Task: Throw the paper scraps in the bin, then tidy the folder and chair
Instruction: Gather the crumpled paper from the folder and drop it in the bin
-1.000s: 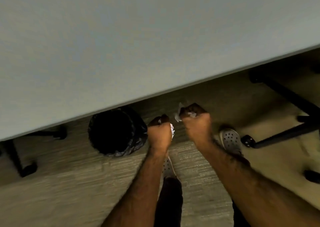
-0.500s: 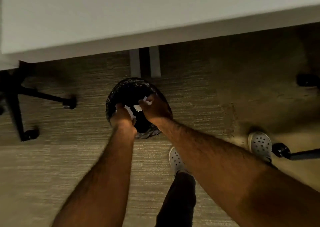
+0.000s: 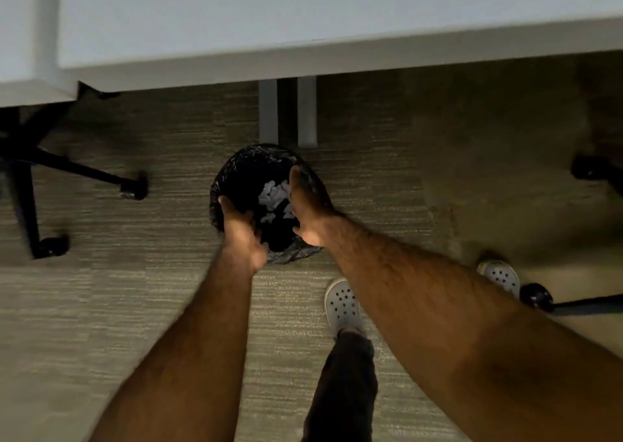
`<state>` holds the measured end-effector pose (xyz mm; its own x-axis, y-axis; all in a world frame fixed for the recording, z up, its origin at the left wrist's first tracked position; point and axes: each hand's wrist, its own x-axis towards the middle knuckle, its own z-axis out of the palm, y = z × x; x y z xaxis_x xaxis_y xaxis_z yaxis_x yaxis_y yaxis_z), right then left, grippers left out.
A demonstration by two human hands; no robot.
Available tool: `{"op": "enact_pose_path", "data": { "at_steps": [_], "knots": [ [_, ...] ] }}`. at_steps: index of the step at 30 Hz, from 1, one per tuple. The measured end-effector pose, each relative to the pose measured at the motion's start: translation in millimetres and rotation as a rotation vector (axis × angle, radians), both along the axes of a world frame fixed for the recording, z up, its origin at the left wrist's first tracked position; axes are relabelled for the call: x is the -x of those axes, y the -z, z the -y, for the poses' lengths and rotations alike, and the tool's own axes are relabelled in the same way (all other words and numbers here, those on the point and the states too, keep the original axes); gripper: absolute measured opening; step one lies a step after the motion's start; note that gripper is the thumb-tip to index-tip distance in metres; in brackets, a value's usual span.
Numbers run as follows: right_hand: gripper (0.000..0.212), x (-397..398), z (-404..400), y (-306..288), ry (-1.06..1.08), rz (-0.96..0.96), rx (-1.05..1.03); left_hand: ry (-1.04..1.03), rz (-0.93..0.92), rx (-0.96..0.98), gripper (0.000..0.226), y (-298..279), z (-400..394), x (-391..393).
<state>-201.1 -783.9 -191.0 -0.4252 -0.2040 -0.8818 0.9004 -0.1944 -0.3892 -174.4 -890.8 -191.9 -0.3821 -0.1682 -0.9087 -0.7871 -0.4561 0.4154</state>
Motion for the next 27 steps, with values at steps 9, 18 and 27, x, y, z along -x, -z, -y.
{"op": "enact_pose_path", "data": {
  "at_steps": [9, 18, 27],
  "knots": [
    [0.060, -21, -67, -55, -0.244, -0.367, -0.318, 0.494, -0.087, 0.545, 0.055, -45, -88, -29],
    [0.032, -75, -227, -115, -0.056, -0.499, -0.756, 1.088, -0.549, 0.736, 0.022, -113, -234, -50],
    [0.039, -135, -411, -178, 0.458, -0.671, -1.203, 1.482, -1.048, 0.618, 0.034, -170, -411, -63]
  ]
}}
